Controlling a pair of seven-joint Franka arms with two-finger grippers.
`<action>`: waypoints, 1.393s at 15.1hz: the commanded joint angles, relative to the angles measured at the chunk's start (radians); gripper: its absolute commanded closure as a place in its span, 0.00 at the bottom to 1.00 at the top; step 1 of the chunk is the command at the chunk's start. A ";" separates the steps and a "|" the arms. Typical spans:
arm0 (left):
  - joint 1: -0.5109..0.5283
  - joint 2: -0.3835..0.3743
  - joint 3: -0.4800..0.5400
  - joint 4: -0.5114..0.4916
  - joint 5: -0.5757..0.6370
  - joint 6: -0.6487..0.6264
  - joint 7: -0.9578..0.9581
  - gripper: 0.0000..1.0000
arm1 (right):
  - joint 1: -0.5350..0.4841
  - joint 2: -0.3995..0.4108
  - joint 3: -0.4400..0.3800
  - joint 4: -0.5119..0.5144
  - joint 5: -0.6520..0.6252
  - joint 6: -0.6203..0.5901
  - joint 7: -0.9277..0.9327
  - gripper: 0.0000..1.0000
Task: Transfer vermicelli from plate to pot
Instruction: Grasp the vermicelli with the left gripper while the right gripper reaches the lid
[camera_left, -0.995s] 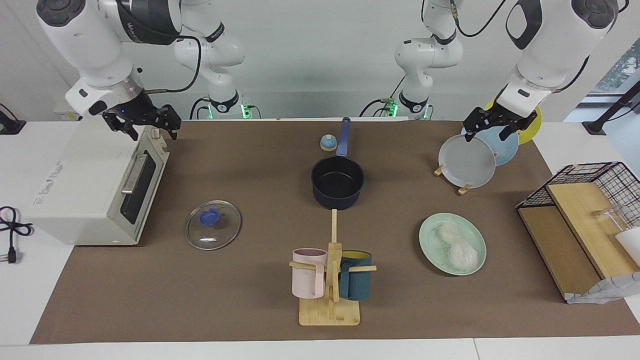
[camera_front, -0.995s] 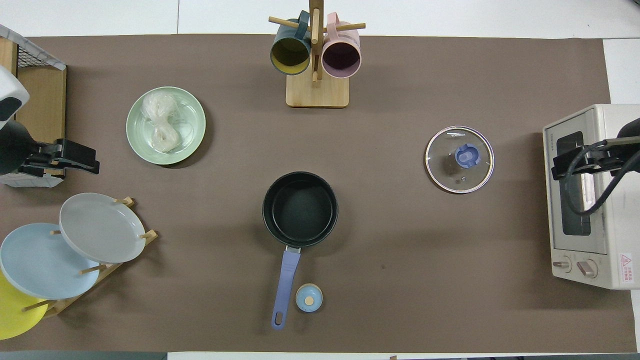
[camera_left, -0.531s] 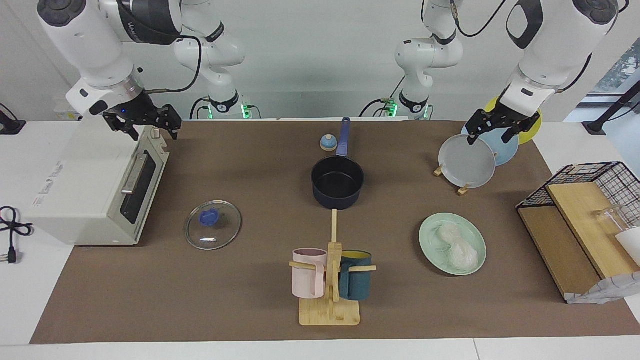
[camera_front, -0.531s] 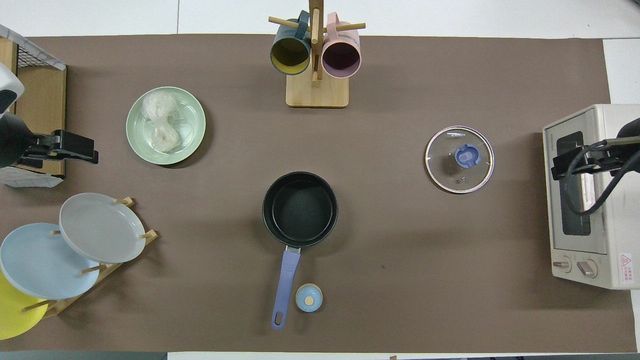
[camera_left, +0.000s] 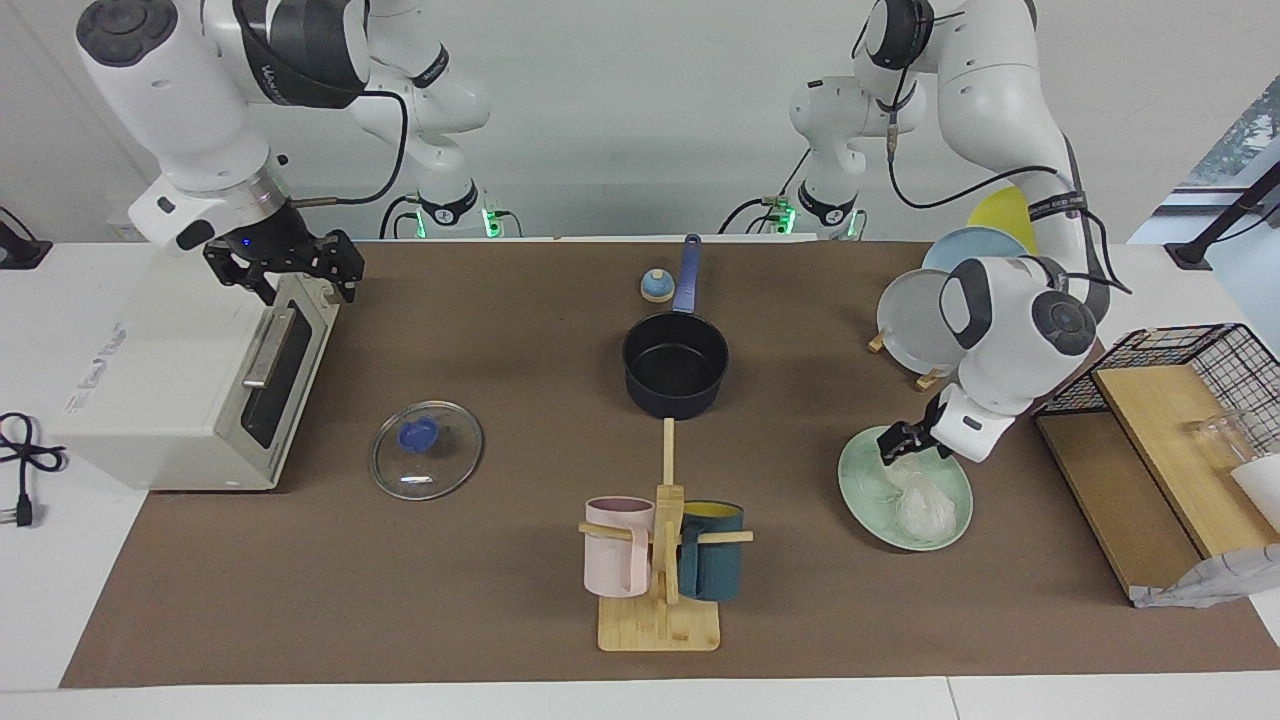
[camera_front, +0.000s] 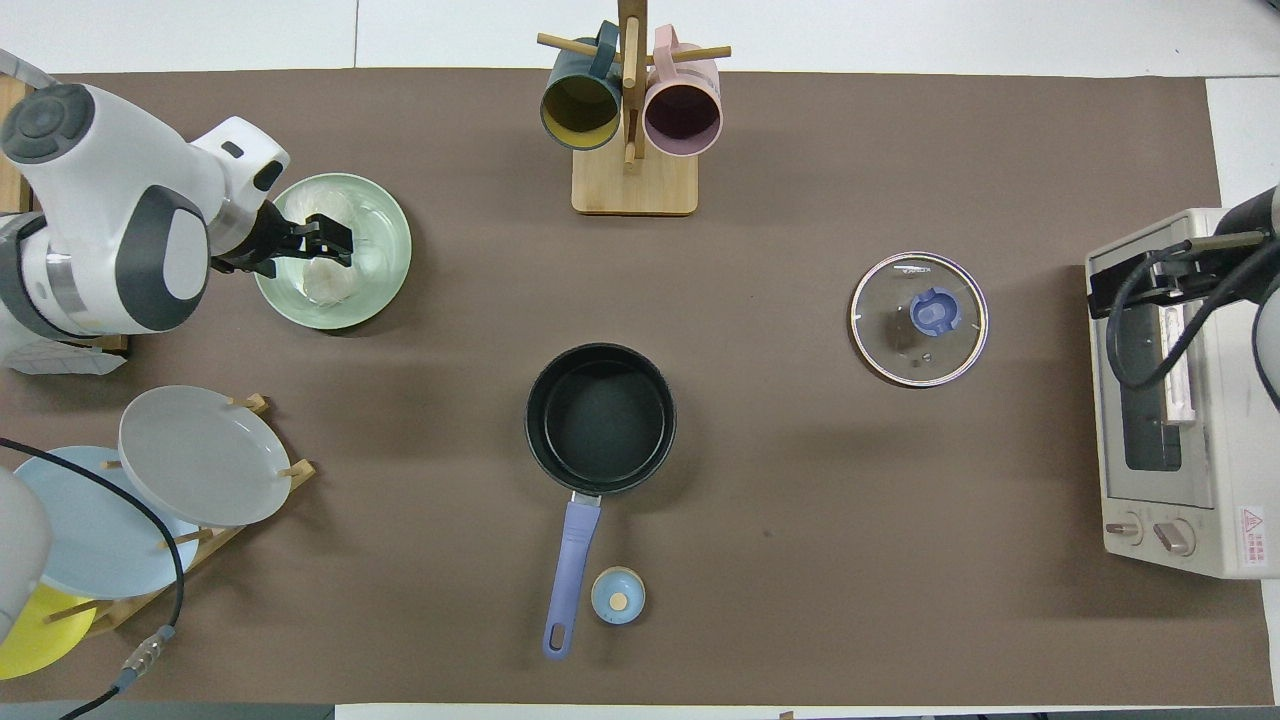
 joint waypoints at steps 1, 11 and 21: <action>-0.015 -0.011 0.009 -0.039 -0.010 0.049 -0.043 0.00 | 0.040 0.089 0.013 0.042 0.009 0.088 0.015 0.00; -0.017 -0.033 0.005 0.039 -0.010 -0.011 -0.017 1.00 | 0.064 0.207 0.013 -0.197 0.051 0.462 0.005 0.00; -0.180 -0.331 -0.067 0.116 -0.204 -0.432 -0.307 1.00 | 0.060 0.200 0.013 -0.391 0.072 0.654 -0.197 0.00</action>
